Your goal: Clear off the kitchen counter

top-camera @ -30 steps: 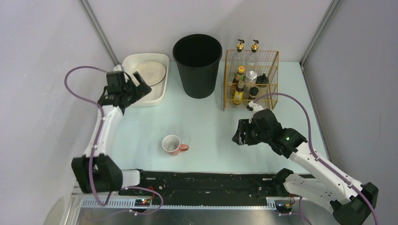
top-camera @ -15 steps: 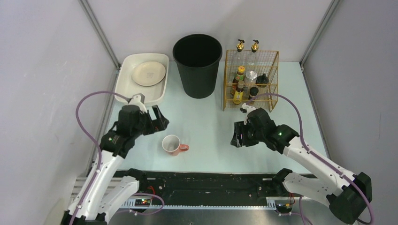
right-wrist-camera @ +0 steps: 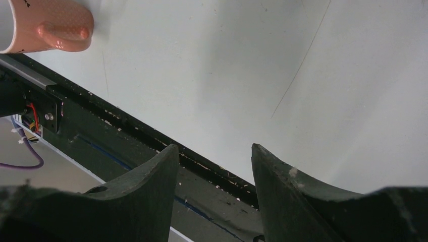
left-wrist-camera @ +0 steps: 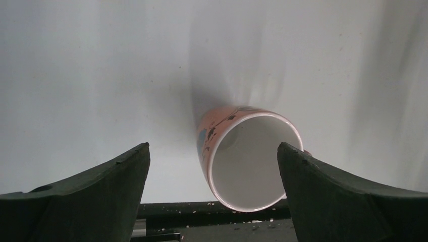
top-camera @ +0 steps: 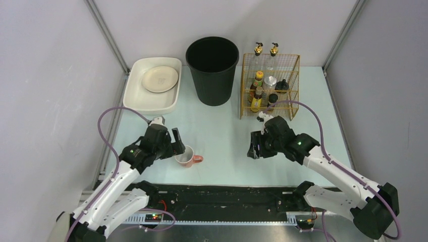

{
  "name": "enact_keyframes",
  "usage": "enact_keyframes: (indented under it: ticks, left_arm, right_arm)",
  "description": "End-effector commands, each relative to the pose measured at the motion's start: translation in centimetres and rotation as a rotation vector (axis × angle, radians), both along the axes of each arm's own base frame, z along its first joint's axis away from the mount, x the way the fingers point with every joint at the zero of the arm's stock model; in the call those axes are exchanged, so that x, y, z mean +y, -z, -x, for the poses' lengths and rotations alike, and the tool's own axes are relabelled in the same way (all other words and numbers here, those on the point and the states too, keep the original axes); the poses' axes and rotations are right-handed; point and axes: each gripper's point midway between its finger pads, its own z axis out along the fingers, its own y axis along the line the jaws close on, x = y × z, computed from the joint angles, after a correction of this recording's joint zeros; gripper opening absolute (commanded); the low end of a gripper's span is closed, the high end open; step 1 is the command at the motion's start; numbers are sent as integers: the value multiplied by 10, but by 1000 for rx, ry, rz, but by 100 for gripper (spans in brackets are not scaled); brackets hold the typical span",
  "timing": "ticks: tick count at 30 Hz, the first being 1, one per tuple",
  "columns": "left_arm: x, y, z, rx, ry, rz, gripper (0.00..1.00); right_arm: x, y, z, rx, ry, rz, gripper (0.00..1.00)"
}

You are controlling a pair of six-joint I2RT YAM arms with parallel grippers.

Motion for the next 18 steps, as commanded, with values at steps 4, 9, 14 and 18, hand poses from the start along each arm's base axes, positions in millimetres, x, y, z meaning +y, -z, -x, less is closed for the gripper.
enact_keyframes:
  ticks: [4,9,14,18]
  left_arm:
    - [1,9,-1,21,-47,-9,100]
    - [-2,16,0,55,-32,-28,99]
    - [-4,22,1,85,-8,-49,91]
    - [-4,27,1,106,-3,-71,76]
  right_arm:
    - [10,-14,-3,-33,-22,-26,59]
    - [13,-11,-3,-32,-35,-18,59]
    - [14,-9,-3,-32,-44,-8,59]
    - [12,-6,-3,-34,-44,7,59]
